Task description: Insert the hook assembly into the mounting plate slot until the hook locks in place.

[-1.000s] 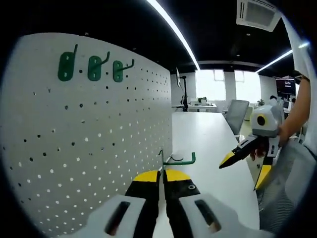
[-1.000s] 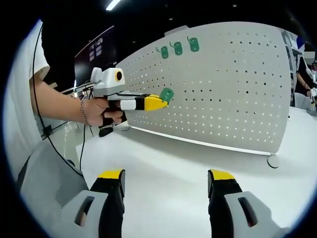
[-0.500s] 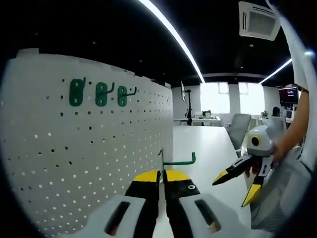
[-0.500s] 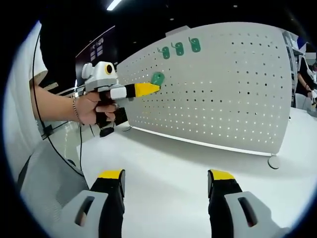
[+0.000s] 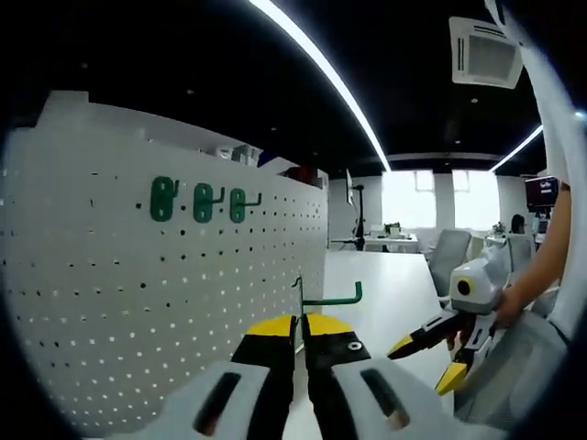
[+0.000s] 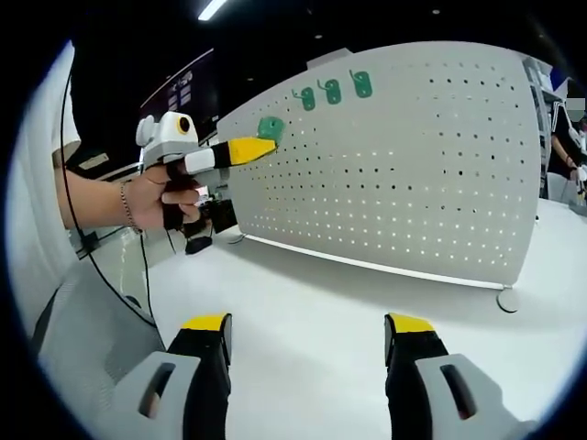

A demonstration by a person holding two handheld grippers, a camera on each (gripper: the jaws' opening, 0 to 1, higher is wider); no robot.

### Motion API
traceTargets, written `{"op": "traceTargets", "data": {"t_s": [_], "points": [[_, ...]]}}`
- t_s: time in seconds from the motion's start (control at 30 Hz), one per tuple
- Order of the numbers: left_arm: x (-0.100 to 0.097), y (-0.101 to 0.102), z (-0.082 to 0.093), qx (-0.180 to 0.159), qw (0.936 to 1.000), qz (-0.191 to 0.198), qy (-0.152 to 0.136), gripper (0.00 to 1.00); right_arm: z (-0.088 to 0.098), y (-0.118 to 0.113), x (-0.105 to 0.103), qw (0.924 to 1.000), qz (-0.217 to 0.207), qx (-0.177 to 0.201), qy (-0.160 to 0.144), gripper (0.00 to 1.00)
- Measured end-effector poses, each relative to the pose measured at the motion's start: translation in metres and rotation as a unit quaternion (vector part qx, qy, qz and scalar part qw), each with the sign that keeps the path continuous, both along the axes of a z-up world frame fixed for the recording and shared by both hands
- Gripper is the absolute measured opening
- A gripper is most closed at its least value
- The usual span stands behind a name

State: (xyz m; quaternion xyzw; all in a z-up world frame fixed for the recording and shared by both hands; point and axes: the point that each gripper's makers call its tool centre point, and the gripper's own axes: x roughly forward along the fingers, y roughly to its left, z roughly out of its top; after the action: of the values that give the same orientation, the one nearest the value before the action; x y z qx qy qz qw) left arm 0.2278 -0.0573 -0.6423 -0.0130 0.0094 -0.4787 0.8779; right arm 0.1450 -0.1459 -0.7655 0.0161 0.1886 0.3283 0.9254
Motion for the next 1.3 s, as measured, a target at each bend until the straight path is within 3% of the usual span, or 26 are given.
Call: {"op": "traceTargets", "data": {"t_s": [0.4,0.67,1.03,1.3], "points": [[-0.002,-0.002,0.007,-0.009,0.9999,0.002,-0.005,0.03,0.001,-0.001,0.001,1.0,-0.003,0.004,-0.001,0.65],[-0.002,-0.004,0.002,-0.008,1.0,0.0,0.004,0.03,0.023,-0.005,0.006,0.9985,-0.018,0.045,-0.026,0.65],[-0.003,-0.005,0.001,-0.007,1.0,0.0,0.005,0.03,0.078,0.002,0.009,0.9887,-0.015,0.107,-0.104,0.62],[-0.003,-0.005,0.001,-0.005,1.0,0.001,0.005,0.03,0.086,0.004,0.01,0.9867,-0.014,0.115,-0.114,0.62]]}}
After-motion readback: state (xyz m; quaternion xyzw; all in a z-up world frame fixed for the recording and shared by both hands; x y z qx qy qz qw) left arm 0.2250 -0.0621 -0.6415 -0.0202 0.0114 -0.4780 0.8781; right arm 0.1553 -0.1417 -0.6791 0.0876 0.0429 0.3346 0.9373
